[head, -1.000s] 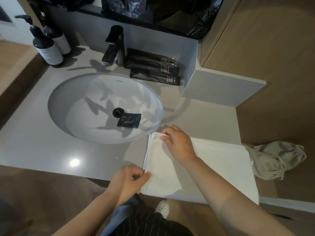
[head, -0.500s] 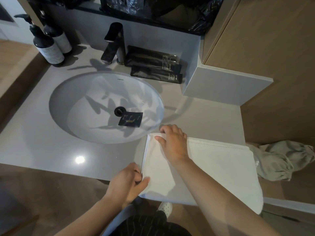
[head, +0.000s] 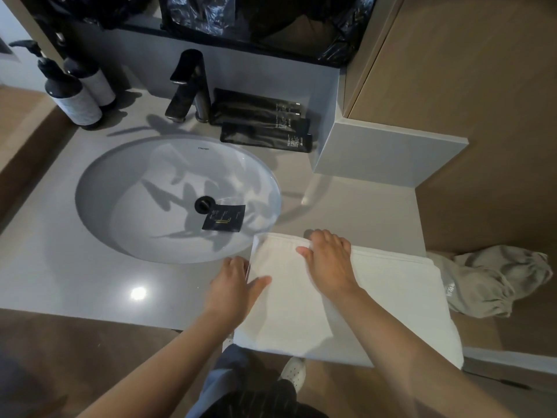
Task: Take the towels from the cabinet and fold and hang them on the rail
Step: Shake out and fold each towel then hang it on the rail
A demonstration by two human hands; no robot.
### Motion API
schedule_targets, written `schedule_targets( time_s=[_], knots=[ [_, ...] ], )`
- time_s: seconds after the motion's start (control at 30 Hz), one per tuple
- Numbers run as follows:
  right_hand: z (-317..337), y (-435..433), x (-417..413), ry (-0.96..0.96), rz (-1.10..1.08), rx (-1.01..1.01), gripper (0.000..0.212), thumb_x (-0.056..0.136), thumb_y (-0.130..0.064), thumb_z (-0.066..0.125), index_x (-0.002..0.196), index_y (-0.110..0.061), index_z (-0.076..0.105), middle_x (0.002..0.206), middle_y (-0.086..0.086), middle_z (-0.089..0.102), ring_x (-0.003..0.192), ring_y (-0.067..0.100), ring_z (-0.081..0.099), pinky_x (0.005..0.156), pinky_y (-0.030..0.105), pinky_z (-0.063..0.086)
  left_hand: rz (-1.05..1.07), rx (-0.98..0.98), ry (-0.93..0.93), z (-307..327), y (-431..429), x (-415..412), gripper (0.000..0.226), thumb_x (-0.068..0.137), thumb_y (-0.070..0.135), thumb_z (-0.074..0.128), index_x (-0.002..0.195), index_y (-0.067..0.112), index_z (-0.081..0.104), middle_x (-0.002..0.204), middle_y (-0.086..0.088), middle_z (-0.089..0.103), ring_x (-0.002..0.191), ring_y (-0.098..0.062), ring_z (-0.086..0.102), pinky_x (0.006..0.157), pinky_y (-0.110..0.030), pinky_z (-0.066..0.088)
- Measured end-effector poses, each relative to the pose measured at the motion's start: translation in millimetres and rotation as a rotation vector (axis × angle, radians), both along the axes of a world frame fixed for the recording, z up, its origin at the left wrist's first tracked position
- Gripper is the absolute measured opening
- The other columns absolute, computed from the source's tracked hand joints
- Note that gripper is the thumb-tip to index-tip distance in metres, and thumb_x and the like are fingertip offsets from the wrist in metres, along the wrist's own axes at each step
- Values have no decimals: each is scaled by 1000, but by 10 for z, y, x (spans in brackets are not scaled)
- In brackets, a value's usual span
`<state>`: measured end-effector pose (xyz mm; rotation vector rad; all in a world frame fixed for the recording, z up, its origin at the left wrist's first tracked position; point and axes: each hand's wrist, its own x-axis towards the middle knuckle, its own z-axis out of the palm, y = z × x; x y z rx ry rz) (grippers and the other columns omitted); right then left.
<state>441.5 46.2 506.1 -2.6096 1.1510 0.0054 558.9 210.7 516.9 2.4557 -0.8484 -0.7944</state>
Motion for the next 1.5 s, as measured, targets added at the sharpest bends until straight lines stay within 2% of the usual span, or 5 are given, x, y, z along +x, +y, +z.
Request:
schedule_targets(
  time_s=[0.5,0.73,0.93,1.13,1.5],
  knots=[
    [209,-216,430,-131,-21,57,46,98,-42,48,138,-21,44,146,1,41,140,20,29,117,42,11,194,-3,39,-98,-342,635,45,91,40,62,68,17,31,65,0,43,58,-14,39,52,-30,27],
    [-114,64,-252,159,35,45,67,95,-60,-2,156,-32,-5,162,-4,-19,148,18,-24,118,47,-16,188,-29,129,-114,-373,699,41,95,39,56,71,18,30,68,0,44,61,-14,41,55,-33,29],
    [-131,90,-228,196,19,22,70,91,-62,-12,154,-33,-10,162,-6,-21,147,16,-25,118,47,-17,178,-88,132,43,-334,695,44,89,46,62,74,8,45,67,-7,52,62,-22,50,53,-30,34],
    [457,-221,22,-307,-123,353,67,95,-57,41,150,-20,33,160,-2,25,147,12,19,119,28,14,29,-314,172,457,-427,686,32,89,40,63,88,8,60,71,-6,59,70,-25,57,64,-35,44],
    [1738,-689,354,-791,-49,496,15,98,-42,51,103,-35,63,95,-21,67,86,-9,62,71,6,46,-483,-582,-75,1789,-844,667,26,90,40,63,115,43,60,113,23,60,103,1,52,85,-12,37]
  ],
)
